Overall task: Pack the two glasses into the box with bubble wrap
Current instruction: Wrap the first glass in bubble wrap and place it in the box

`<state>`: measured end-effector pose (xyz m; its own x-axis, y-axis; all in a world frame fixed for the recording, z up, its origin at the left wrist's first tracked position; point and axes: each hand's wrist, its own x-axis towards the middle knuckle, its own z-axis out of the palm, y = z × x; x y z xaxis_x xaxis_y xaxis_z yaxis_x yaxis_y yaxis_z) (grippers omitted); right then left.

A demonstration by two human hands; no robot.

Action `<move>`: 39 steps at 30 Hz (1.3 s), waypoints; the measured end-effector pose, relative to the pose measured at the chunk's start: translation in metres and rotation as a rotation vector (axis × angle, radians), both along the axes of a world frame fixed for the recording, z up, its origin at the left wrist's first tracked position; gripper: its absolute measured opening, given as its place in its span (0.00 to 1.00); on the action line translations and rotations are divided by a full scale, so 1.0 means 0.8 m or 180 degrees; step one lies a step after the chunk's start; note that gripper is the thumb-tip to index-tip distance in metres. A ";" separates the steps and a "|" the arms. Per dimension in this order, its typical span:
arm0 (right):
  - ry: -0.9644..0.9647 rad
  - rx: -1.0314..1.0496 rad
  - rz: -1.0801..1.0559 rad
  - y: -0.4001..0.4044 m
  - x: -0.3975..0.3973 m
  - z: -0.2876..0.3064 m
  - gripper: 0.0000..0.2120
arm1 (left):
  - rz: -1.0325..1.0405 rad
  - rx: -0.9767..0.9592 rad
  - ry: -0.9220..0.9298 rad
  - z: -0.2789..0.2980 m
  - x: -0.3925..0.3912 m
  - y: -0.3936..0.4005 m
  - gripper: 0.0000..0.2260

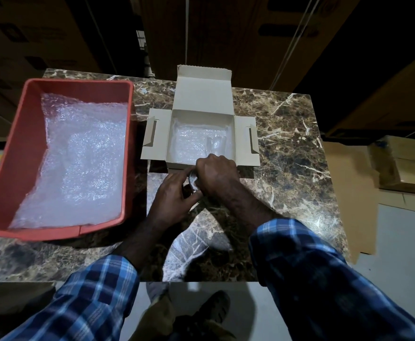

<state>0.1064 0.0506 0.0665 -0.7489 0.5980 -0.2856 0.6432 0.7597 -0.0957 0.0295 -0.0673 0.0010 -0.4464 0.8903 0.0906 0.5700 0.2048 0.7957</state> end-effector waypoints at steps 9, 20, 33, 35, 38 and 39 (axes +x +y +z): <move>0.0160 -0.0065 -0.0125 0.014 0.009 0.013 0.12 | -0.0002 -0.0038 -0.0049 -0.009 -0.002 -0.001 0.28; -0.0147 0.0295 0.0163 0.004 0.013 0.005 0.18 | -0.0010 -0.0069 0.0073 -0.010 -0.001 -0.001 0.27; 0.2087 -0.0902 -0.1367 -0.012 0.052 -0.001 0.06 | -0.0267 -0.0365 0.0075 0.018 -0.002 -0.010 0.26; 0.2437 -0.0570 -0.1424 -0.026 0.046 0.000 0.07 | -0.0335 -0.0410 0.0243 0.034 -0.009 -0.022 0.26; 0.2884 -0.0231 -0.1193 -0.056 0.026 0.013 0.08 | -0.0143 -0.0229 0.0562 0.070 -0.026 -0.055 0.20; 0.2949 -0.0157 -0.1021 -0.069 0.015 0.018 0.08 | -0.0009 -0.0146 0.0676 0.083 -0.036 -0.070 0.17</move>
<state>0.1181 -0.0044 0.0811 -0.4933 0.8155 0.3028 0.4728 0.5435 -0.6935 0.0006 -0.1233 0.0672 -0.4189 0.8969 0.1418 0.7245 0.2361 0.6476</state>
